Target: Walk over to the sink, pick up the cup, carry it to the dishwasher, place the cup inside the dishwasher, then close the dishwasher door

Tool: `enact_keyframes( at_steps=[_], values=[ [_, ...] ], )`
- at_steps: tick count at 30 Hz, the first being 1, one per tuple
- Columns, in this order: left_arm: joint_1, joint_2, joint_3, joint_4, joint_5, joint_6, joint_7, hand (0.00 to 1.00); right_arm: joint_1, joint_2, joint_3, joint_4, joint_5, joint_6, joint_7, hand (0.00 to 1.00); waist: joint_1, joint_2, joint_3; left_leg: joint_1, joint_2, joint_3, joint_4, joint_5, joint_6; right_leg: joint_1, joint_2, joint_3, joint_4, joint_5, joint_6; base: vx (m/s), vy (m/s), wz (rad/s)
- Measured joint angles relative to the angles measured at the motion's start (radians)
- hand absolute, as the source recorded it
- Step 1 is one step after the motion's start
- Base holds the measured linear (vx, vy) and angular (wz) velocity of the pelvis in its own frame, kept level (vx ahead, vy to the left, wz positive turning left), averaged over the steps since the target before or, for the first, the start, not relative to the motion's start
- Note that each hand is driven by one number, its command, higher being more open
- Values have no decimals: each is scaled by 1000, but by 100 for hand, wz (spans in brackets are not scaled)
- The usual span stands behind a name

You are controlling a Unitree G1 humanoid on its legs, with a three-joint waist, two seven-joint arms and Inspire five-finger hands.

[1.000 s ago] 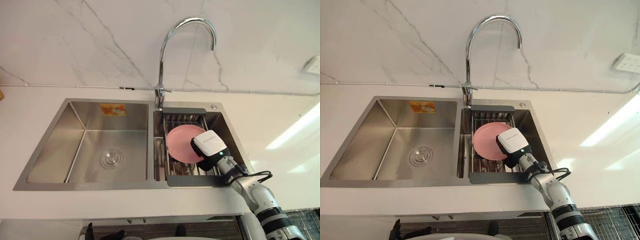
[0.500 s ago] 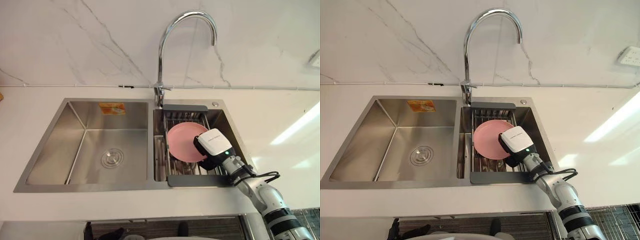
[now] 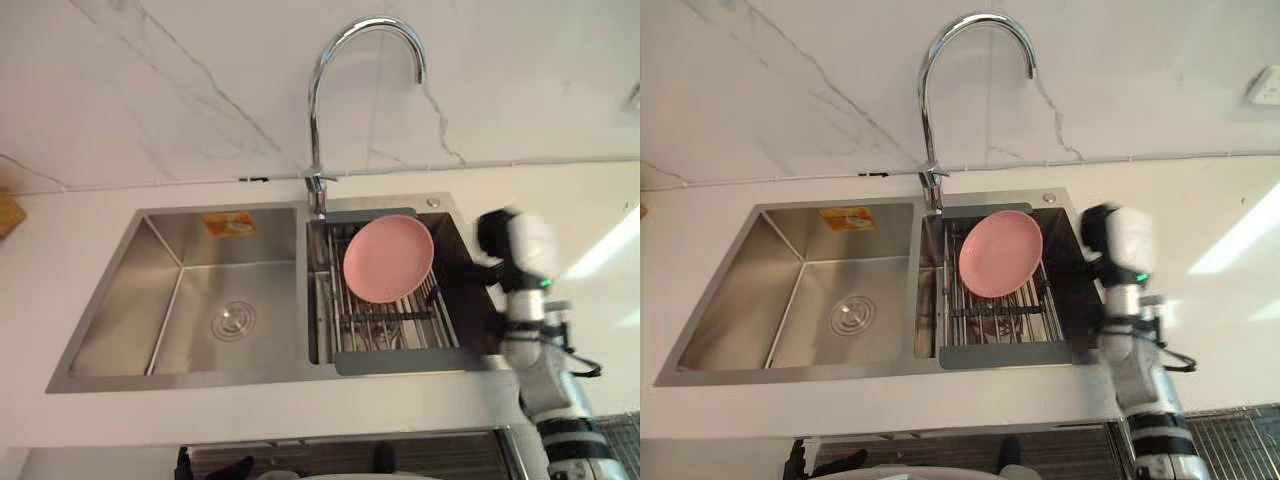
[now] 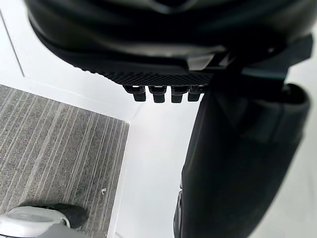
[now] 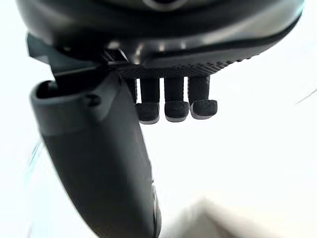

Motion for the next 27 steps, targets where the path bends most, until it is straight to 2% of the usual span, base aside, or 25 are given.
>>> enact_keyframes(
  at_steps=[1, 4, 7, 8, 9, 13, 17, 19, 22, 24, 25, 26, 27],
  values=[
    [0, 0, 0, 0, -1, 0, 0, 100, -12, 1, -18, -3, 40, 8, 1, 0, 0, -1, 0, 4, 1, 0, -1, 0, 0, 3, 1, -1, 0, 0, 0, 0, 0, 0],
    [-2, -4, 0, -1, -1, 0, 0, 100, -34, 23, -73, -18, 317, 62, 57, 0, -2, -10, -4, 21, 7, -7, -10, 0, -1, 19, 5, -11, 0, -6, -1, 7, -2, 6],
    [-10, -5, -1, -5, -1, 0, -1, 100, -34, 64, -95, 9, 532, 109, 108, 0, -2, -21, -6, 24, 5, -13, -12, 0, -1, 25, 3, -17, 0, -8, 0, -17, 4, 6],
    [-10, -5, -1, -5, -1, 0, -1, 100, -34, 66, -95, 22, 561, 115, 115, 0, -2, -22, -6, 26, 4, -15, -12, 0, -1, 27, 2, -19, 0, -8, 0, -30, 13, 9],
    [-10, -5, -1, -5, -5, 0, -1, 100, -34, 72, -98, 51, 613, 128, 132, 100, -2, -24, -7, 27, 2, -20, -14, 0, 0, 31, -1, -24, 0, -10, 2, -36, 16, 12],
    [-9, -5, 0, -5, -39, 0, -1, 100, -54, 100, -120, 105, 789, 166, 191, 100, 0, -36, -2, 25, -6, -36, -23, 7, 4, 34, -11, -39, 0, -11, 4, -46, 13, 12],
    [-9, -4, 0, -6, -38, 0, 0, 100, -54, 122, -122, 102, 784, 172, 271, 100, 0, -43, 1, 25, -7, -48, -34, 15, 5, 34, -13, -50, 0, -13, 6, -31, -3, 10],
    [-8, -5, 0, -6, -38, 0, 0, 100, -54, 130, -110, 88, 675, 165, 302, 100, -1, -50, 4, 25, -7, -49, -35, 16, 5, 34, -13, -51, 0, -14, 7, 0, 0, 0],
    [-8, -5, 2, -7, -34, 0, 0, 100, -51, 130, -75, 7, 420, 139, 333, 100, -2, -54, 7, 25, -6, -48, -35, 16, 6, 33, -13, -49, 0, -14, 7, 0, 0, 0],
    [-8, -5, 13, -10, -27, 0, 0, 100, -47, 128, -53, -111, 216, 90, 356, 100, -5, -59, 9, 25, -4, -46, -34, 16, 6, 33, -11, -45, 0, -14, 7, 0, 0, 0],
    [-8, -5, 17, -10, -27, -1, 0, 100, -47, 124, -47, -141, 184, 76, 363, 100, -5, -62, 11, 25, -4, -46, -34, 16, 6, 33, -11, -44, 0, -14, 7, -48, -8, -3],
    [-8, -5, 33, -10, -27, -1, 0, 100, -46, 104, -30, -217, 72, 20, 386, 100, -5, -71, 13, 25, -3, -44, -34, 16, 6, 33, -10, -42, 0, -14, 7, -45, -9, -2],
    [-8, -5, 38, -9, -27, -1, 0, 100, -44, 95, -25, -238, 31, -1, 392, 100, -5, -74, 12, 25, -2, -44, -34, 16, 6, 32, -9, -42, 0, -14, 7, -46, -10, -2]
  ],
)
